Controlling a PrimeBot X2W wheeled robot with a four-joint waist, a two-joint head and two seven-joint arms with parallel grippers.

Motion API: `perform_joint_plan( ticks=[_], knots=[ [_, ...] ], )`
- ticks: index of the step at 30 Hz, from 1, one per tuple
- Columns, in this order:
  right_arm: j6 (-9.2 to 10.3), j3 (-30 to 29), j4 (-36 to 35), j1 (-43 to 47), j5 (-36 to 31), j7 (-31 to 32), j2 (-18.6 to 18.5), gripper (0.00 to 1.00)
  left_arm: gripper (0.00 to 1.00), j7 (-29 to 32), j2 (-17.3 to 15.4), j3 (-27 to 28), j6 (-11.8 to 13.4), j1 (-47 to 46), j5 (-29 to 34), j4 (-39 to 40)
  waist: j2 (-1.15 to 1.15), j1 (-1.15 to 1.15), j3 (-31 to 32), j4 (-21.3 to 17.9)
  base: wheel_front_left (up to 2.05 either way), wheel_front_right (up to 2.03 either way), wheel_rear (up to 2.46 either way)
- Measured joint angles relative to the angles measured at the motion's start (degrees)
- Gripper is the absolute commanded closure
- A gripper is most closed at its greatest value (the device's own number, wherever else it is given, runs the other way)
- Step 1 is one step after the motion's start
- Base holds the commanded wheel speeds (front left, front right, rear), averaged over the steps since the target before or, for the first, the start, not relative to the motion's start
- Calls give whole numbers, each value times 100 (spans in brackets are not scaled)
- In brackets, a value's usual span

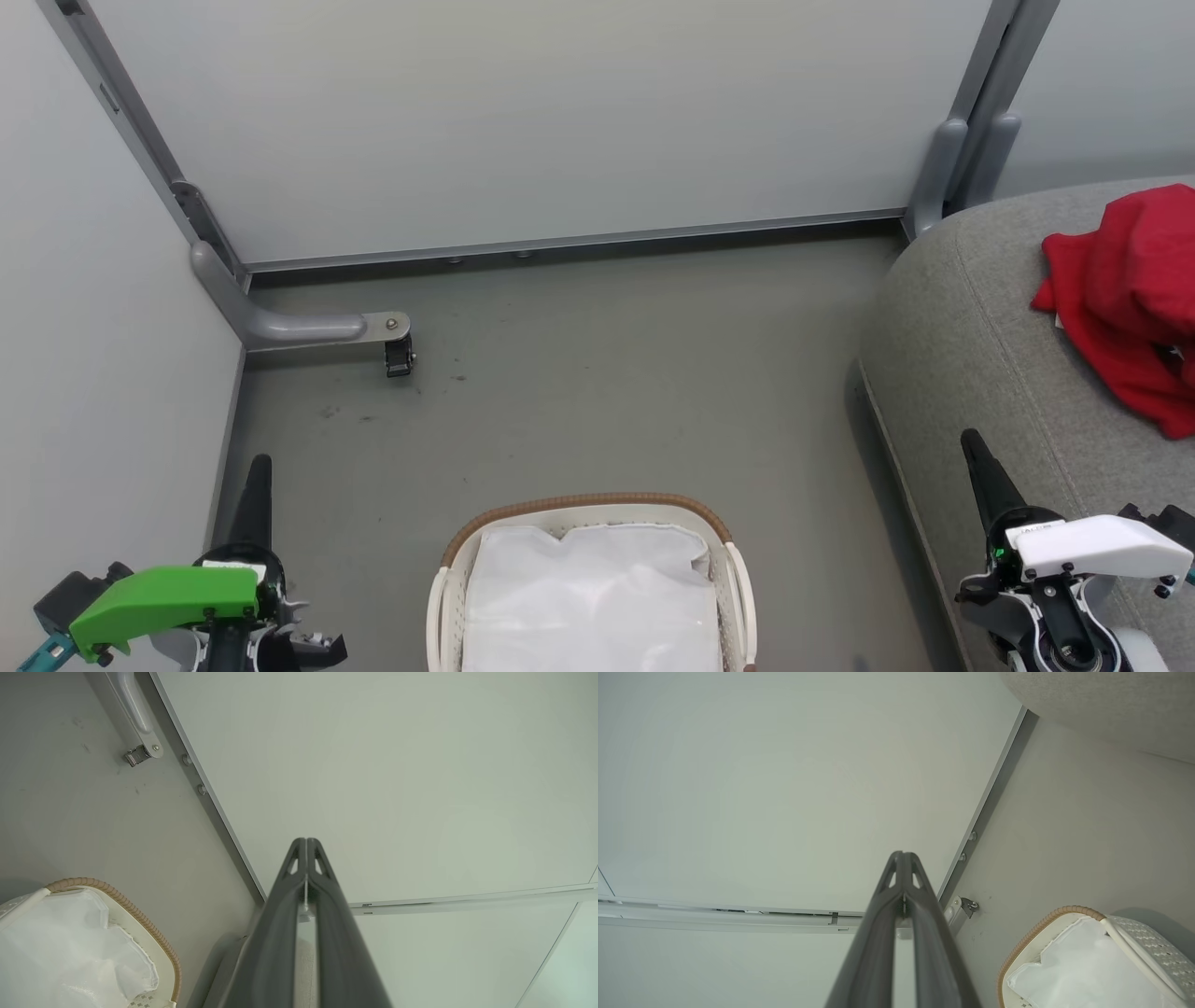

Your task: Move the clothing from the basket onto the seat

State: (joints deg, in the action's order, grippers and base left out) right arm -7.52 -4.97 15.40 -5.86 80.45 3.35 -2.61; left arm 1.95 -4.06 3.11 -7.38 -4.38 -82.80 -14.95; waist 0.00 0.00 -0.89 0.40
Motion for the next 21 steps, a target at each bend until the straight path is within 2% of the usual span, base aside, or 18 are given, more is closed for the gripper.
perform_joint_plan(
  ticks=[21],
  knots=[
    [2, -113, -96, -7, 859, 227, -5, 100, 100, 243, 3, 129, 0, -97, -773, 66, 0, 0, 51, -28, 0, 0, 0]
  ],
)
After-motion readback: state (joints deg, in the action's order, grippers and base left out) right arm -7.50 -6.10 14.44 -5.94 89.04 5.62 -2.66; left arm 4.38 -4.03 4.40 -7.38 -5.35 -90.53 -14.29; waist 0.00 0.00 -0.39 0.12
